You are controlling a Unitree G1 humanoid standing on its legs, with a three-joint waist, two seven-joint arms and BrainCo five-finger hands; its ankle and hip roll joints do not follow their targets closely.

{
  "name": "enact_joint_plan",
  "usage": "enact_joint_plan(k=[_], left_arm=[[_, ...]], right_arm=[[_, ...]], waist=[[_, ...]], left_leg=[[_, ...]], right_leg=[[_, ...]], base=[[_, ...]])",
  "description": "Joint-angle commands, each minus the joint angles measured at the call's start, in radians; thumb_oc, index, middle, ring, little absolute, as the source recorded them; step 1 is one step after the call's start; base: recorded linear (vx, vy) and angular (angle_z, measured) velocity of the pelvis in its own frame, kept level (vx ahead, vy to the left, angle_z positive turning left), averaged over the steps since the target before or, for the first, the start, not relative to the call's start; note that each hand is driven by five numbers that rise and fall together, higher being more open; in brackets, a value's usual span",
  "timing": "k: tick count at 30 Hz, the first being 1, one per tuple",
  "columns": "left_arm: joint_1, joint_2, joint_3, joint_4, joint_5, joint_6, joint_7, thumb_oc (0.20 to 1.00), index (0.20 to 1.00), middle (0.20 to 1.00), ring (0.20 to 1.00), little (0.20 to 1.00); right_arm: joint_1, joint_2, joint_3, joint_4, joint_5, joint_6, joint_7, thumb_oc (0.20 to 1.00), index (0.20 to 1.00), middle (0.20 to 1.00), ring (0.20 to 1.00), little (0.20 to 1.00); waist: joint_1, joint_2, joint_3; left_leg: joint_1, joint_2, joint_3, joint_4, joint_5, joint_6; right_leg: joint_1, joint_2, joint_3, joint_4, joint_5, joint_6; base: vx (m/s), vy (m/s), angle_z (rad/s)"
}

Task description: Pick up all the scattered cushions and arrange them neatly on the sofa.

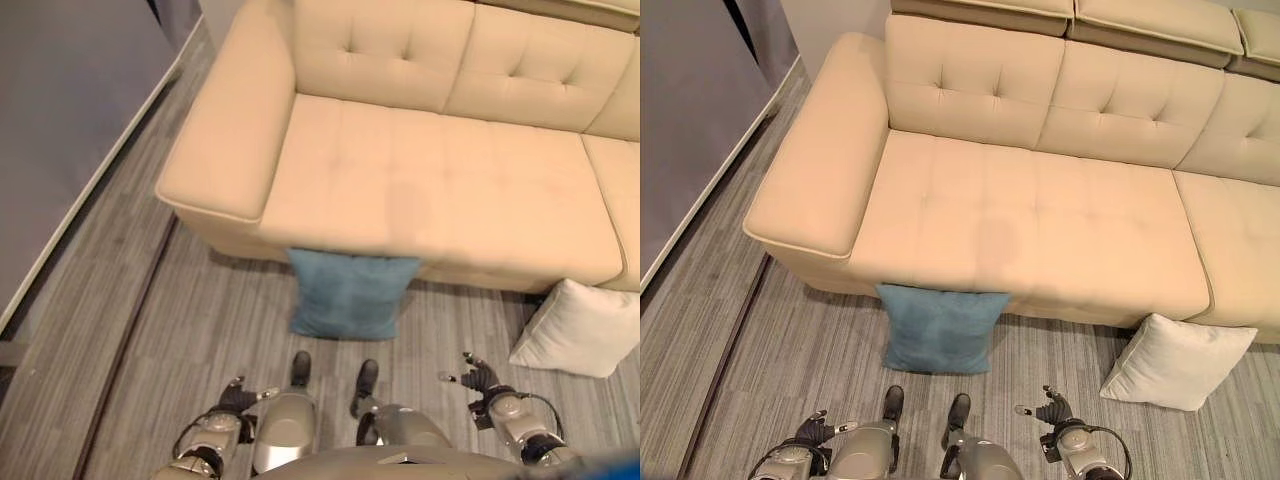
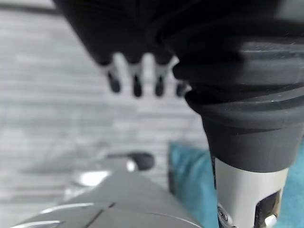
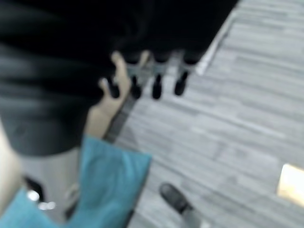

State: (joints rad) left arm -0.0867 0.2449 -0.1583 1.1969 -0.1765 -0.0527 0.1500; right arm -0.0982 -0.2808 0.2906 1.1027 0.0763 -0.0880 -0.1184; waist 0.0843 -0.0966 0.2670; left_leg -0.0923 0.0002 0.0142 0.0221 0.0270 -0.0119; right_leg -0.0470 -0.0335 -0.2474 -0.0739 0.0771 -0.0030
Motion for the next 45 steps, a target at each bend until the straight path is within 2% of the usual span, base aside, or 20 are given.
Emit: enact_joint_plan(k=[1, 5, 7, 9, 14, 20, 22, 23, 29, 30, 33, 35, 37, 40, 41, 45], left_arm=[[0.014, 0.035, -0.003, 0.008, 0.007, -0.006, -0.011, 1.0, 1.0, 1.0, 1.0, 1.0], [0.006, 0.064, 0.012, -0.011, -0.009, -0.011, -0.003, 1.0, 1.0, 1.0, 1.0, 1.0], [0.0, 0.074, 0.019, -0.014, -0.013, -0.014, 0.003, 1.0, 1.0, 1.0, 1.0, 1.0], [-0.004, 0.081, 0.023, -0.024, -0.023, -0.022, 0.012, 1.0, 1.0, 1.0, 1.0, 1.0], [-0.018, 0.08, 0.02, -0.032, -0.035, -0.028, 0.017, 1.0, 1.0, 1.0, 1.0, 1.0], [-0.04, 0.069, 0.026, -0.054, -0.101, -0.043, 0.042, 1.0, 1.0, 1.0, 1.0, 1.0], [-0.066, 0.068, 0.024, -0.083, -0.13, -0.058, 0.073, 1.0, 1.0, 1.0, 1.0, 1.0], [-0.095, 0.071, 0.016, -0.129, -0.164, -0.073, 0.104, 1.0, 1.0, 1.0, 1.0, 1.0], [-0.252, 0.072, -0.023, -0.243, -0.249, -0.135, 0.224, 1.0, 1.0, 1.0, 1.0, 1.0], [-0.309, 0.076, -0.03, -0.256, -0.287, -0.156, 0.252, 1.0, 1.0, 1.0, 1.0, 1.0], [-0.394, 0.099, -0.056, -0.28, -0.289, -0.165, 0.282, 1.0, 1.0, 1.0, 1.0, 1.0], [-0.416, 0.098, -0.061, -0.296, -0.289, -0.166, 0.285, 1.0, 1.0, 1.0, 1.0, 1.0], [-0.483, 0.117, -0.083, -0.314, -0.276, -0.167, 0.308, 1.0, 1.0, 1.0, 1.0, 1.0], [-0.507, 0.125, -0.096, -0.335, -0.264, -0.163, 0.313, 1.0, 1.0, 1.0, 1.0, 1.0], [-0.546, 0.131, -0.104, -0.337, -0.268, -0.166, 0.328, 1.0, 1.0, 1.0, 1.0, 1.0], [-0.625, 0.162, -0.12, -0.378, -0.282, -0.176, 0.337, 1.0, 1.0, 1.0, 1.0, 1.0]], right_arm=[[-0.042, -0.005, 0.019, -0.033, 0.008, -0.016, 0.003, 1.0, 1.0, 1.0, 1.0, 1.0], [-0.067, 0.005, 0.031, -0.045, 0.01, -0.017, 0.003, 1.0, 1.0, 1.0, 1.0, 1.0], [-0.073, 0.005, 0.031, -0.051, 0.012, -0.018, 0.003, 1.0, 1.0, 1.0, 1.0, 1.0], [-0.077, 0.001, 0.033, -0.056, 0.011, -0.02, -0.001, 1.0, 1.0, 1.0, 1.0, 1.0], [-0.084, -0.013, 0.034, -0.06, 0.011, -0.022, -0.006, 1.0, 1.0, 1.0, 1.0, 1.0], [-0.101, -0.027, 0.032, -0.089, 0.029, -0.031, -0.022, 1.0, 1.0, 1.0, 1.0, 1.0], [-0.116, -0.036, 0.025, -0.113, 0.04, -0.039, -0.045, 1.0, 1.0, 1.0, 1.0, 1.0], [-0.143, -0.051, 0.017, -0.14, 0.042, -0.043, -0.083, 1.0, 1.0, 1.0, 1.0, 1.0], [-0.251, -0.103, -0.038, -0.234, 0.065, -0.07, -0.229, 1.0, 1.0, 1.0, 1.0, 1.0], [-0.301, -0.112, -0.044, -0.232, 0.078, -0.082, -0.274, 1.0, 1.0, 1.0, 1.0, 1.0], [-0.373, -0.144, -0.028, -0.238, 0.053, -0.079, -0.319, 1.0, 1.0, 1.0, 1.0, 1.0], [-0.39, -0.159, -0.029, -0.244, 0.052, -0.079, -0.333, 1.0, 1.0, 1.0, 1.0, 1.0], [-0.448, -0.183, -0.032, -0.262, 0.063, -0.09, -0.359, 1.0, 1.0, 1.0, 1.0, 1.0], [-0.468, -0.196, -0.026, -0.271, 0.056, -0.093, -0.37, 1.0, 1.0, 1.0, 1.0, 1.0], [-0.502, -0.21, -0.028, -0.285, 0.07, -0.102, -0.384, 1.0, 1.0, 1.0, 1.0, 1.0], [-0.555, -0.242, -0.025, -0.334, 0.117, -0.132, -0.38, 1.0, 1.0, 1.0, 1.0, 1.0]], waist=[[0.032, -0.013, -0.014], [0.041, -0.011, -0.004], [0.038, -0.011, -0.006], [0.037, -0.007, -0.003], [0.028, -0.007, 0.013], [0.034, -0.008, 0.047], [0.029, -0.004, 0.073], [0.026, 0.002, 0.101], [-0.002, 0.018, 0.162], [-0.011, 0.024, 0.178], [-0.027, 0.028, 0.188], [-0.033, 0.031, 0.189], [-0.044, 0.035, 0.203], [-0.048, 0.035, 0.201], [-0.056, 0.033, 0.206], [-0.074, 0.031, 0.212]], left_leg=[[-0.024, -0.012, 0.001, 0.058, -0.037, -0.001], [-0.008, -0.021, 0.011, 0.082, -0.064, 0.021], [0.001, -0.028, 0.005, 0.079, -0.073, 0.027], [0.009, -0.031, 0.002, 0.073, -0.079, 0.03], [-0.006, -0.038, -0.01, 0.086, -0.081, 0.023], [-0.078, -0.031, -0.023, 0.09, -0.056, 0.006], [-0.125, -0.027, -0.037, 0.101, -0.043, 0.0], [-0.184, -0.023, -0.049, 0.121, -0.032, -0.006], [-0.432, -0.02, -0.064, 0.225, -0.019, -0.016], [-0.504, -0.019, -0.069, 0.28, -0.055, -0.02], [-0.642, -0.022, -0.068, 0.364, -0.067, -0.017], [-0.676, -0.024, -0.069, 0.386, -0.073, -0.015], [-0.8, -0.028, -0.068, 0.481, -0.096, -0.01], [-0.864, -0.029, -0.067, 0.529, -0.109, -0.008], [-0.935, -0.028, -0.065, 0.58, -0.122, -0.007], [-1.072, -0.029, -0.056, 0.645, -0.126, -0.007]], right_leg=[[0.027, -0.086, 0.076, 0.189, -0.095, 0.14], [-0.019, -0.103, 0.1, 0.262, -0.067, 0.15], [-0.035, -0.101, 0.118, 0.254, -0.056, 0.151], [-0.057, -0.102, 0.108, 0.224, -0.042, 0.148], [-0.056, -0.099, 0.121, 0.183, -0.046, 0.147], [-0.088, -0.1, 0.082, 0.166, -0.059, 0.132], [-0.135, -0.1, 0.072, 0.184, -0.064, 0.125], [-0.191, -0.105, 0.061, 0.214, -0.067, 0.12], [-0.444, -0.125, 0.046, 0.354, -0.082, 0.109], [-0.524, -0.132, 0.057, 0.425, -0.12, 0.114], [-0.662, -0.147, 0.073, 0.516, -0.134, 0.109], [-0.7, -0.153, 0.079, 0.541, -0.144, 0.107], [-0.827, -0.167, 0.103, 0.644, -0.163, 0.101], [-0.894, -0.174, 0.113, 0.693, -0.178, 0.094], [-0.969, -0.177, 0.129, 0.748, -0.191, 0.09], [-1.108, -0.178, 0.147, 0.813, -0.198, 0.085]], base=[[0.13, 0.334, -0.49], [0.09, 0.161, -0.45], [0.09, 0.079, -0.05], [0.08, 0.032, 0.01], [0.02, -0.006, 0.11], [-0.05, -0.066, 0.09], [-0.13, -0.078, 0.23], [-0.18, -0.088, 0.21], [-0.15, -0.034, 0.16], [-0.06, 0.002, 0.21], [-0.07, 0.027, 0.08], [-0.04, 0.021, -0.03], [-0.05, 0.032, 0.03], [-0.02, 0.024, -0.01], [-0.01, 0.05, -0.03], [-0.02, 0.026, -0.03]])
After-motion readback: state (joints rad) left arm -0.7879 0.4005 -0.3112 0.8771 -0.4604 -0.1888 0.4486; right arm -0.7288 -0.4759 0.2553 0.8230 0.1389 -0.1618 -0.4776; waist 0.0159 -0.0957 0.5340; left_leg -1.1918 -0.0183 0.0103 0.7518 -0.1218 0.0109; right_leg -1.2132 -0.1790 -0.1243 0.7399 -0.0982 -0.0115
